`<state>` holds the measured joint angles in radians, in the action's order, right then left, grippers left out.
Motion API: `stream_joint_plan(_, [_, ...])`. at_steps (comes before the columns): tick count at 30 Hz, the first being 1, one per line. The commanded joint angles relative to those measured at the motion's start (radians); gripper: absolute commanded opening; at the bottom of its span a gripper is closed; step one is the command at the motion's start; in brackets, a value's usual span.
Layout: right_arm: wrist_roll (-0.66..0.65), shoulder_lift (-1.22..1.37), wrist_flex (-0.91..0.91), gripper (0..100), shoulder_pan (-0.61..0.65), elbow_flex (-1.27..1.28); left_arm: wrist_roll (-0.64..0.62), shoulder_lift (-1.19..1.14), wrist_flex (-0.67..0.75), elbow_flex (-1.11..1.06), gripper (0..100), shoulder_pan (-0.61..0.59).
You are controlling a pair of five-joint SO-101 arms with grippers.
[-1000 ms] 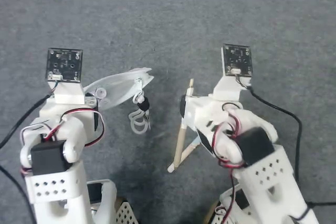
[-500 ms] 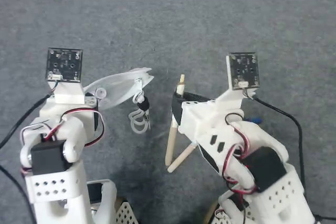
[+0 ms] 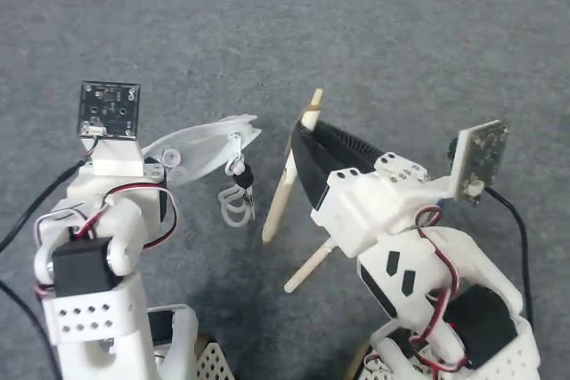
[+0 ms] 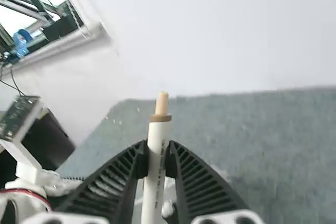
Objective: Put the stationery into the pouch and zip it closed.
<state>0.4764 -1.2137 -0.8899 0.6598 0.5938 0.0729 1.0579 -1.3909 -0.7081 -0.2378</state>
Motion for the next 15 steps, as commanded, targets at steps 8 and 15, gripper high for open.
stream_joint_plan(8, [-0.069,-0.010,0.200,0.6,0.045,-0.014,0.008,-0.005,0.038,0.010,1,0.002])
stream_joint_plan(15, [-0.157,-0.007,0.289,0.6,0.114,-0.014,0.006,-0.005,0.046,0.008,1,0.002])
